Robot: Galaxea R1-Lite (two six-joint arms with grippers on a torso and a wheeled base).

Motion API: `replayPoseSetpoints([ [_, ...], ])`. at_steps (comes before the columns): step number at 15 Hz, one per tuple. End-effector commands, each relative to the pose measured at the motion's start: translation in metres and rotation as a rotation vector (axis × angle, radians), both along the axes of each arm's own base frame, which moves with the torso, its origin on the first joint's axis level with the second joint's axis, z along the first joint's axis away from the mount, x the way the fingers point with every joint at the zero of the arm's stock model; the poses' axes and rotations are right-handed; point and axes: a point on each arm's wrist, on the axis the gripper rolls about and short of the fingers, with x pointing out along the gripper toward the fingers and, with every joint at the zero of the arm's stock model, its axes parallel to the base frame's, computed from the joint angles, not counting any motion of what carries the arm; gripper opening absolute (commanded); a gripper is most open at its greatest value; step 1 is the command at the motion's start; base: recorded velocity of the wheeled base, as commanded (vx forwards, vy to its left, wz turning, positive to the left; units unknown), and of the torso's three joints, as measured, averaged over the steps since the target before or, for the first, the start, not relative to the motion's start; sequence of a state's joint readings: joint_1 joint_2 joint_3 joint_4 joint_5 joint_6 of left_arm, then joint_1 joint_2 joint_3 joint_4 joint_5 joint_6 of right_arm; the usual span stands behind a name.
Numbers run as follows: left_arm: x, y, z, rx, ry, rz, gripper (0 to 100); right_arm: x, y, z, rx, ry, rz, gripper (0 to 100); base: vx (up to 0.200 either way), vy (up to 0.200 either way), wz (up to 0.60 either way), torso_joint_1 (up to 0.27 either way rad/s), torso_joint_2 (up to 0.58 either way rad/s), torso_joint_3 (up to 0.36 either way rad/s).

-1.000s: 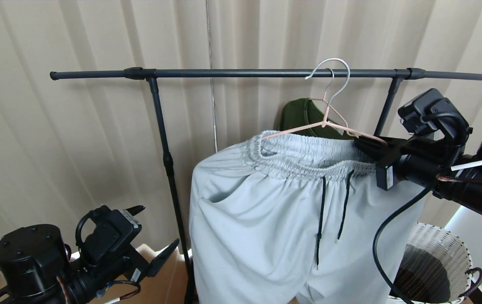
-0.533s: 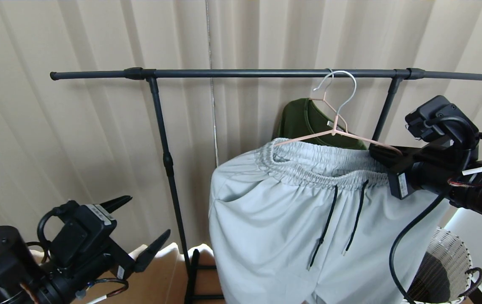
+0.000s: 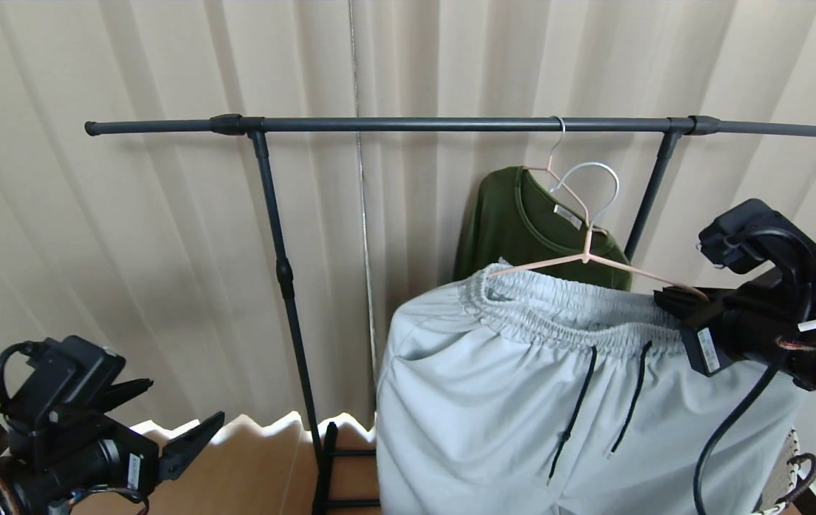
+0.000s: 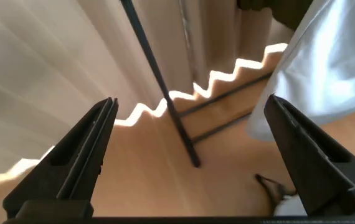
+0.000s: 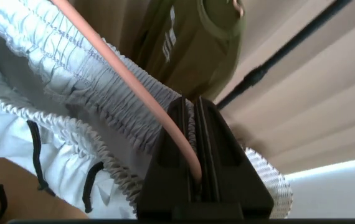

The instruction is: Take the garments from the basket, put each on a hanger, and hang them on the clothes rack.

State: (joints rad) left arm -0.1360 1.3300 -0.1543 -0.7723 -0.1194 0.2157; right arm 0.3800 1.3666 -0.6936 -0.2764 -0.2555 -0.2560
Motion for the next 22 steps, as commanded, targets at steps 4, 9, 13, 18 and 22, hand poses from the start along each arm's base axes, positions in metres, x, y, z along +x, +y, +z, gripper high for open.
replayPoseSetpoints([
  [4,-0.023,0.004,0.013,-0.033,-0.092,0.016,100,-0.016,-0.007,-0.005,0.063,0.061,-0.071,0,0.0,0.0,0.0,0.0,0.0,0.0],
  [9,-0.036,0.006,0.015,-0.035,-0.126,0.015,100,-0.018,-0.009,0.002,0.08,0.034,-0.112,0,0.0,0.0,0.0,0.0,0.0,0.0],
  [13,-0.039,0.006,0.016,-0.038,-0.143,0.013,100,-0.016,-0.008,0.009,0.088,0.01,-0.117,0,0.0,0.1,0.0,0.001,0.0,0.004],
  [18,-0.04,0.006,0.017,-0.035,-0.148,0.007,100,-0.015,-0.008,0.012,0.092,0.0,-0.118,0,0.0,0.16,0.0,0.004,0.0,0.002],
  [22,-0.042,0.006,0.017,-0.015,-0.161,-0.003,100,-0.011,-0.011,0.016,0.098,-0.013,-0.14,0,0.0,0.0,0.0,0.0,0.0,0.0],
])
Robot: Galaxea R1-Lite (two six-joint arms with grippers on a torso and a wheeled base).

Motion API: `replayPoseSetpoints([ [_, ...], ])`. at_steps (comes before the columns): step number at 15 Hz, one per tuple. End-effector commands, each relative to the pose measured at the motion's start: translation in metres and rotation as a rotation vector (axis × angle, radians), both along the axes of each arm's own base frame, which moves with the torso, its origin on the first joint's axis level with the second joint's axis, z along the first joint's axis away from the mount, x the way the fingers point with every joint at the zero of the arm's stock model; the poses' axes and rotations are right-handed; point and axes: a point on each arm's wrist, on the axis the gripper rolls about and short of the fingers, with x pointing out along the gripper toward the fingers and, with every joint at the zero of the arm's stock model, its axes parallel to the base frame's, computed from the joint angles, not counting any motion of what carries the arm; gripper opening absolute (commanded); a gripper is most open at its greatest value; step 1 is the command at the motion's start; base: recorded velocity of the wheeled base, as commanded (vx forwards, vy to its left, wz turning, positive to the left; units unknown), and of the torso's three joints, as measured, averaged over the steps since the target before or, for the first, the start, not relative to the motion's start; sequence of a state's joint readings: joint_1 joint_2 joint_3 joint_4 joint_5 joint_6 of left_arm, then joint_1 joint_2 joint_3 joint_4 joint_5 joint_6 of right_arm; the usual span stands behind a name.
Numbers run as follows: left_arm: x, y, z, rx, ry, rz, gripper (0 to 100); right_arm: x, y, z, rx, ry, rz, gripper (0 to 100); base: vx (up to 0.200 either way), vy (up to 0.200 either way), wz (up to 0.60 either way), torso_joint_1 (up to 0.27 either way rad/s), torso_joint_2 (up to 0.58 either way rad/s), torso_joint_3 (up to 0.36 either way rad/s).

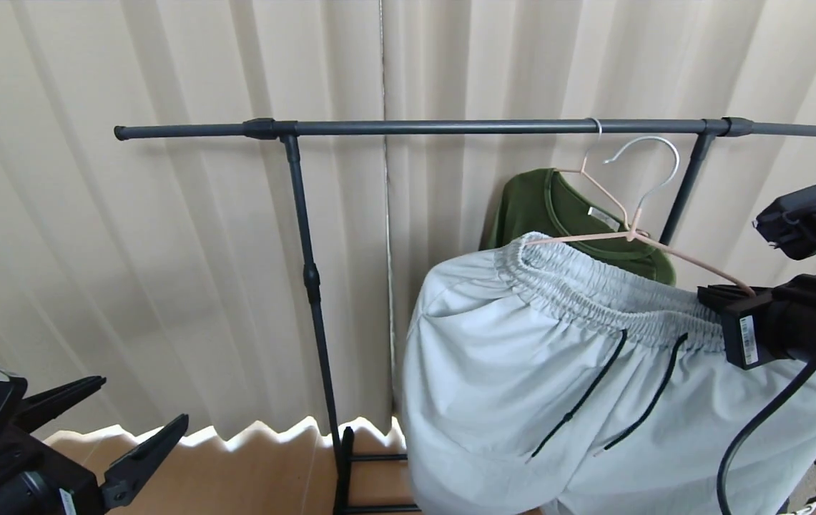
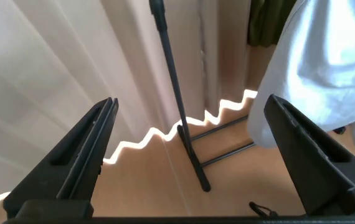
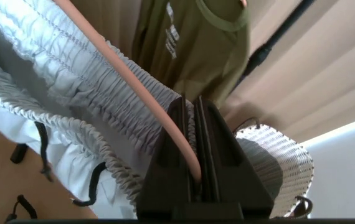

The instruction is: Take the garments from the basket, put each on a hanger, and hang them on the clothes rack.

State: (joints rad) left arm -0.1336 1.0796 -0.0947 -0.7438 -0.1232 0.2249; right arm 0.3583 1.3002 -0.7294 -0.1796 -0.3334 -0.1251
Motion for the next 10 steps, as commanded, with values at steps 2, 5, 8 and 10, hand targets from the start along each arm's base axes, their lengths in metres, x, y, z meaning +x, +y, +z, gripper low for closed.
replayPoseSetpoints([
  [2,-0.0006,-0.0001,-0.0007,0.0,0.003,-0.001,100,0.0021,-0.0004,0.0035,0.004,-0.012,-0.005,0,0.1,0.0,0.0,0.001,0.0,-0.001],
  [5,-0.0016,-0.0003,-0.0021,0.002,0.007,-0.004,100,0.0026,-0.0012,0.0053,-0.003,-0.024,-0.033,0,0.2,0.0,0.0,-0.004,0.0,0.007],
  [8,-0.002,-0.0013,-0.0025,0.002,0.009,-0.013,100,0.0036,-0.0011,0.0079,-0.004,-0.036,-0.046,0,0.2,0.0,0.0,0.012,0.0,-0.002],
  [10,-0.0023,-0.0032,-0.0025,0.002,0.009,-0.03,100,0.0041,-0.0012,0.0084,-0.005,-0.04,-0.057,0,0.2,0.0,0.0,0.002,0.0,0.0],
])
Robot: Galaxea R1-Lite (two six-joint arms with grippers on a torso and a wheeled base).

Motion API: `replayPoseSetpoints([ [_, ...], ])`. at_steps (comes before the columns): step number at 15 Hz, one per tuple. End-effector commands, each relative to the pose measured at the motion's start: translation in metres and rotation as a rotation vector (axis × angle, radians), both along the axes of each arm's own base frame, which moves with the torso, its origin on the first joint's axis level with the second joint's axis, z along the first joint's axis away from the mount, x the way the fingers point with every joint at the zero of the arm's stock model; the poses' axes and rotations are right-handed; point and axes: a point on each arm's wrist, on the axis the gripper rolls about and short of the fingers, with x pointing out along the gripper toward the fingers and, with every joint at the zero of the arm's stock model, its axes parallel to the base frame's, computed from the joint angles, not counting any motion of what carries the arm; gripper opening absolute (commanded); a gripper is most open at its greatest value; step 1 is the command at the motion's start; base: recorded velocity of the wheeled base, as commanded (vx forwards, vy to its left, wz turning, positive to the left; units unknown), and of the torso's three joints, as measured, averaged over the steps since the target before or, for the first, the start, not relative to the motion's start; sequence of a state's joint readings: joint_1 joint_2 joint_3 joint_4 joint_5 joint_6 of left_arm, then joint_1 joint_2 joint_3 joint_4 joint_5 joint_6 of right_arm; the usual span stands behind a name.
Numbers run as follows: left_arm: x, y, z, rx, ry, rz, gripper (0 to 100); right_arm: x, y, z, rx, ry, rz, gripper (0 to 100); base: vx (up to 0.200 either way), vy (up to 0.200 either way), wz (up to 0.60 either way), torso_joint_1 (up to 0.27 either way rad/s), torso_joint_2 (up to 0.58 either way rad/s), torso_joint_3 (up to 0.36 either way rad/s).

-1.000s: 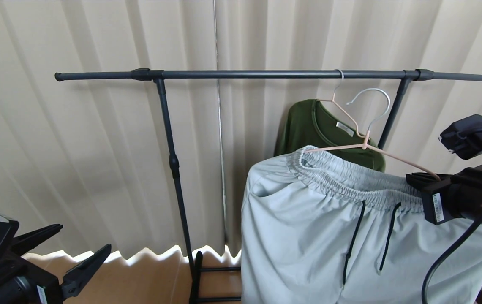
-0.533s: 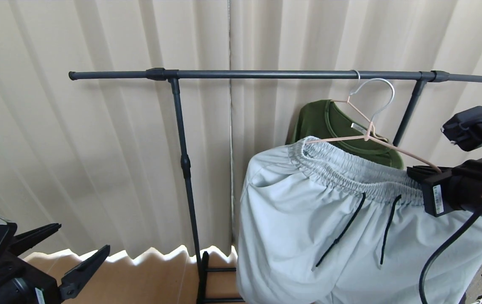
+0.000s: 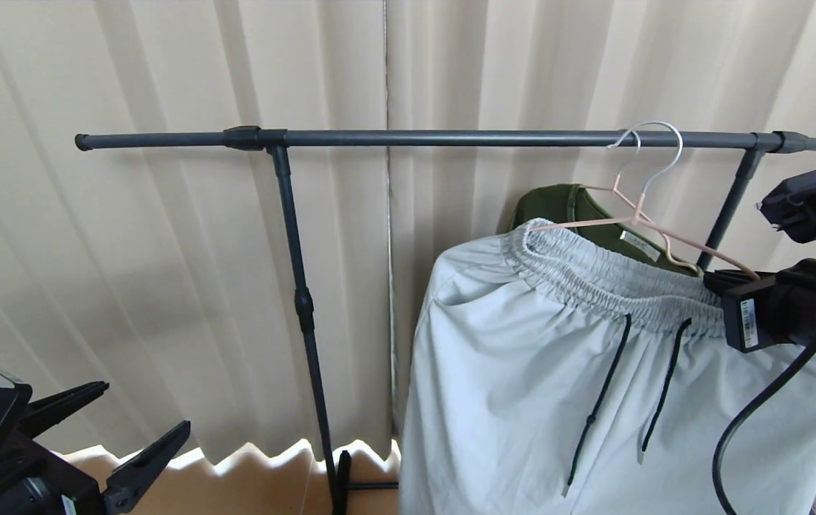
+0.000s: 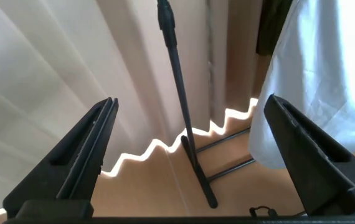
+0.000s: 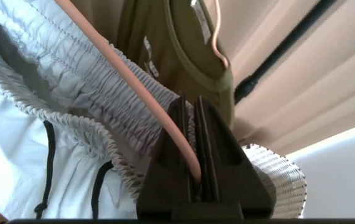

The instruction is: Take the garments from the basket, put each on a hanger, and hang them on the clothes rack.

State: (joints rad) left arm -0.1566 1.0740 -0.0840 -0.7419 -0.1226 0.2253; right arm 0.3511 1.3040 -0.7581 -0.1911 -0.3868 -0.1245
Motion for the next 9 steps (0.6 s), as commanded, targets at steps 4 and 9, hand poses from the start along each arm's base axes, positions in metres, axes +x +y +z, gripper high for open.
replayPoseSetpoints([
  [4,0.0005,-0.0017,0.0,-0.001,0.002,-0.012,100,0.001,0.0,-0.0007,-0.006,0.0,-0.019,0,0.2,0.0,0.0,0.002,0.0,0.002],
  [9,-0.0017,-0.0013,0.0014,-0.001,-0.012,-0.012,100,0.0072,0.002,0.0026,-0.006,-0.007,-0.027,0,0.12,0.0,0.0,0.0,0.0,0.0],
])
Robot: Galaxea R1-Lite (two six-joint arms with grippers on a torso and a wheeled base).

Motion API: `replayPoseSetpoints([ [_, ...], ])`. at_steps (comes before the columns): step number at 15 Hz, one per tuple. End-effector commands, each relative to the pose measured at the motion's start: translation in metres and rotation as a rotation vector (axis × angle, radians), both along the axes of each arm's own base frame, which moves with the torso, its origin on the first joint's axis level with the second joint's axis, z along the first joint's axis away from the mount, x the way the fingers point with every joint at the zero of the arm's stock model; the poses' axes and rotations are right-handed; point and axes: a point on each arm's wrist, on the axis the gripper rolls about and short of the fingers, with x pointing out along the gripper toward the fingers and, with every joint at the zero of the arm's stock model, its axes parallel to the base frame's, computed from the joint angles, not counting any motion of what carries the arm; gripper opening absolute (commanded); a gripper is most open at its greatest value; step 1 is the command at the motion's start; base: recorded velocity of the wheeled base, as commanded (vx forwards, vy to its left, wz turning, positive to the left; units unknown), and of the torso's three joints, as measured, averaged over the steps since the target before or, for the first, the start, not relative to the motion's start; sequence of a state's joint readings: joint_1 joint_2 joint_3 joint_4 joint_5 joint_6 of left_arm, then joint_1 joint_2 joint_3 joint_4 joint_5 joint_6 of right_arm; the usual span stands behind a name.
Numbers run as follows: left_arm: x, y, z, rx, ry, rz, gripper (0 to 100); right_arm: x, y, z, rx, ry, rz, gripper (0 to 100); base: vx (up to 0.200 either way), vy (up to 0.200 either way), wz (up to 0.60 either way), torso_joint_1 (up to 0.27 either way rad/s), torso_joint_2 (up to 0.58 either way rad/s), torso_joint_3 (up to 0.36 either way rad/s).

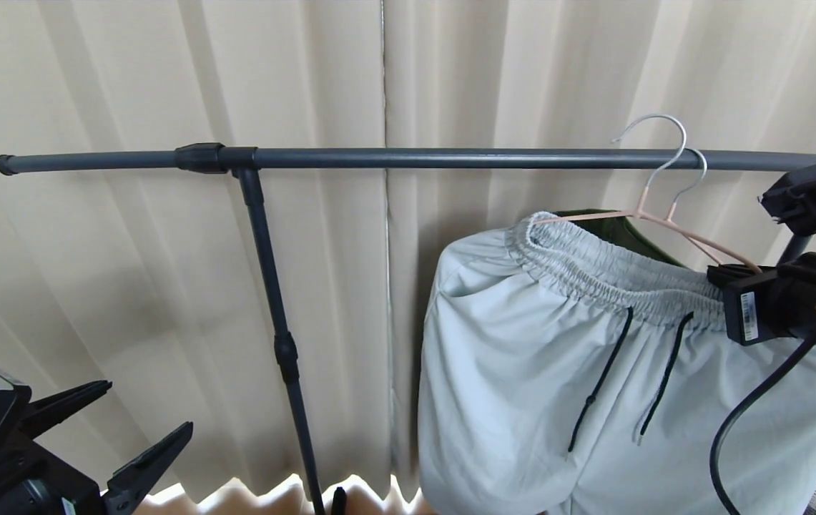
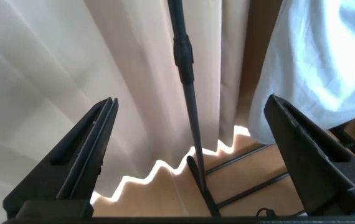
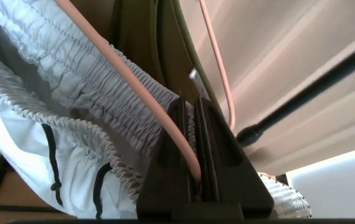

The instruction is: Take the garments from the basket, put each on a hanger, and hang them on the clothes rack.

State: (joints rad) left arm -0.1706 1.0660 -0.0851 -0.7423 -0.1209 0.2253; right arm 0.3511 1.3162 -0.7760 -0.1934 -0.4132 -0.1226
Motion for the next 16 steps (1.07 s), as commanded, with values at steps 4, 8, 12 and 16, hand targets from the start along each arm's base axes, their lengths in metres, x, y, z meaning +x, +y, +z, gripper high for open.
replayPoseSetpoints([
  [4,-0.001,0.0,0.0,-0.002,-0.003,0.003,100,0.024,0.008,0.004,-0.017,0.002,-0.041,0,0.0,0.0,0.0,0.0,0.0,0.0],
  [8,0.0,0.001,0.002,-0.002,-0.008,0.01,100,0.049,0.016,-0.003,-0.049,0.028,-0.092,0,0.0,0.0,0.0,0.0,0.0,0.0],
  [12,-0.001,0.001,0.001,-0.002,-0.006,0.008,100,0.072,0.024,-0.012,-0.084,0.054,-0.142,0,0.0,0.0,0.0,0.0,0.0,0.0],
  [16,-0.001,0.001,0.001,-0.002,-0.006,0.008,100,0.079,0.031,-0.021,-0.094,0.054,-0.148,0,0.0,0.0,0.0,0.0,0.0,0.0],
])
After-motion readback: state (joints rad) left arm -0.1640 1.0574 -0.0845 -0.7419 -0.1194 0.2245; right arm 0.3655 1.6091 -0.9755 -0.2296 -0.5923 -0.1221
